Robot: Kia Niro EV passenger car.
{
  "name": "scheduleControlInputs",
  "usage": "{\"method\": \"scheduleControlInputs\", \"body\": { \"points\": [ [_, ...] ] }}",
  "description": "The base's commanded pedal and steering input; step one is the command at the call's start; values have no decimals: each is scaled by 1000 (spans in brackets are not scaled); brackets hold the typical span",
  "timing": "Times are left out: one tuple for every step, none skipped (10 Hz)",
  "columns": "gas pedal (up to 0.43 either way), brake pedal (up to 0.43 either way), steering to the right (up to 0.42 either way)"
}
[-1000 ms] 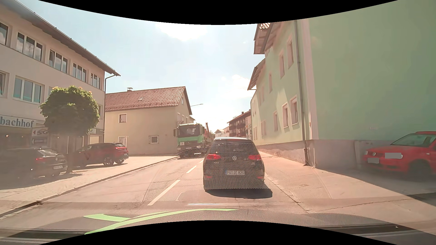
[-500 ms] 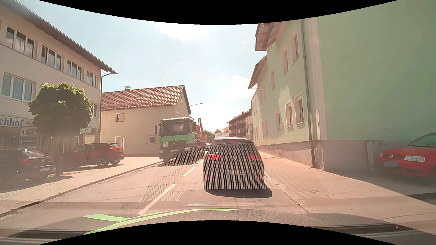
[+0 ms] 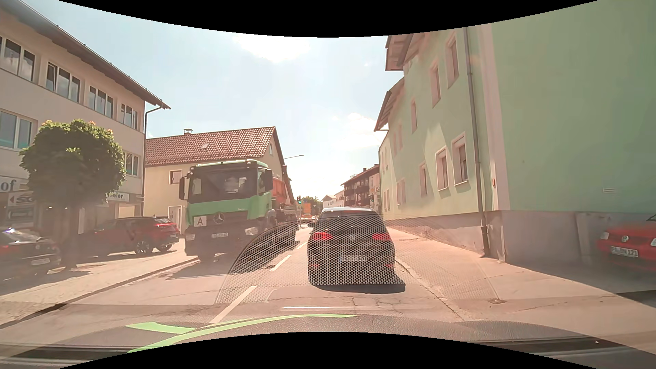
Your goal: Follow the waypoints while adhering to traffic rules and regulations
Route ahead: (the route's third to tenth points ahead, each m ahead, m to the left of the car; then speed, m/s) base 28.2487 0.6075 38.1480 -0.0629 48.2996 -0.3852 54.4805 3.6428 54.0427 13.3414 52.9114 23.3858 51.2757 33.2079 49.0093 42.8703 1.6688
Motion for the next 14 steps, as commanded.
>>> {"method": "scheduleControlInputs", "body": {
  "points": [
    [98,0,5],
    [118,0,5],
    [157,0,5],
    [169,0,5],
    [177,0,5],
    [189,0,5],
    [197,0,5],
    [197,0,5],
    [228,0,5],
    [228,0,5],
    [240,0,5],
    [240,0,5],
    [240,0,5],
    [240,0,7]
  ]
}}
